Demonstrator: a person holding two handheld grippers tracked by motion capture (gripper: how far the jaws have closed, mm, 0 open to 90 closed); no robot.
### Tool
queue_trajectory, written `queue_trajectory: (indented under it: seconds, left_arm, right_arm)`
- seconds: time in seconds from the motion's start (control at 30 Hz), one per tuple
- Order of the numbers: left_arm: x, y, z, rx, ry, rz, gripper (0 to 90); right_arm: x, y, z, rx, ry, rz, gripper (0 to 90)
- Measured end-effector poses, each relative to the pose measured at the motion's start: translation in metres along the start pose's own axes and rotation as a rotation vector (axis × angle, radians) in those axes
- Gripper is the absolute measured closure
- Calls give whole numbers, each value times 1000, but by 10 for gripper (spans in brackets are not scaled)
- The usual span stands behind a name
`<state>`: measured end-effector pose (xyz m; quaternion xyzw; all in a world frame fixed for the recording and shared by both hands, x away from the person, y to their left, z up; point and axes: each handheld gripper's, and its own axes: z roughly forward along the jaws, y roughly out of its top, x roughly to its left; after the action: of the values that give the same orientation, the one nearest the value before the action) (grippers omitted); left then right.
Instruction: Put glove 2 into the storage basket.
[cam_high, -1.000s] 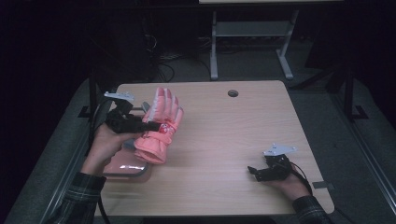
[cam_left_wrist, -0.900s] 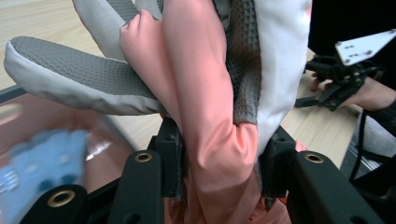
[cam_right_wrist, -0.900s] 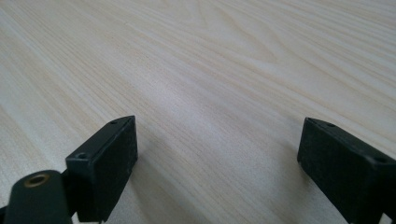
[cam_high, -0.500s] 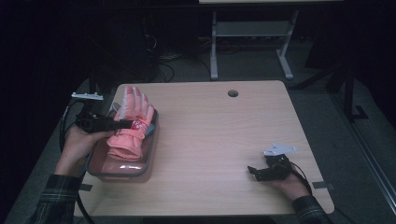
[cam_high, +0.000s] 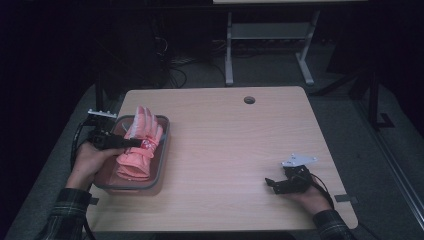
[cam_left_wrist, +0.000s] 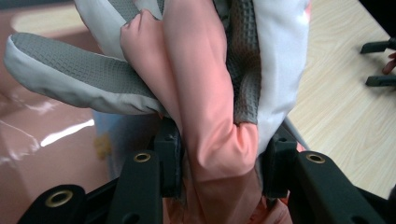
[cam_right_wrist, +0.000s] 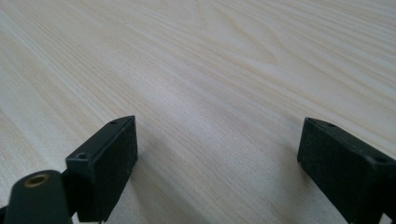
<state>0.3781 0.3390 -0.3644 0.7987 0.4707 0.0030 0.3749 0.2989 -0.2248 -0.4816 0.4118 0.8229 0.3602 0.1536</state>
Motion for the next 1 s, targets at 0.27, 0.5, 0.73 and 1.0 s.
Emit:
queue_trajectory:
  seconds: [0.27,0.5,0.73,1.0]
  left_arm:
    - [8,-11,25,50,-21,-24,571]
    - [16,-24,40,88,-15,-56,549]
    - [19,-24,40,89,-21,-85,429]
    - [15,-17,30,68,25,-62,169]
  right_arm:
    - [0,0,0,0,0,0,116]
    - [0,0,0,0,0,-1,116]
    - [0,0,0,0,1,-1,116]
    - [0,0,0,-1,1,-3,116]
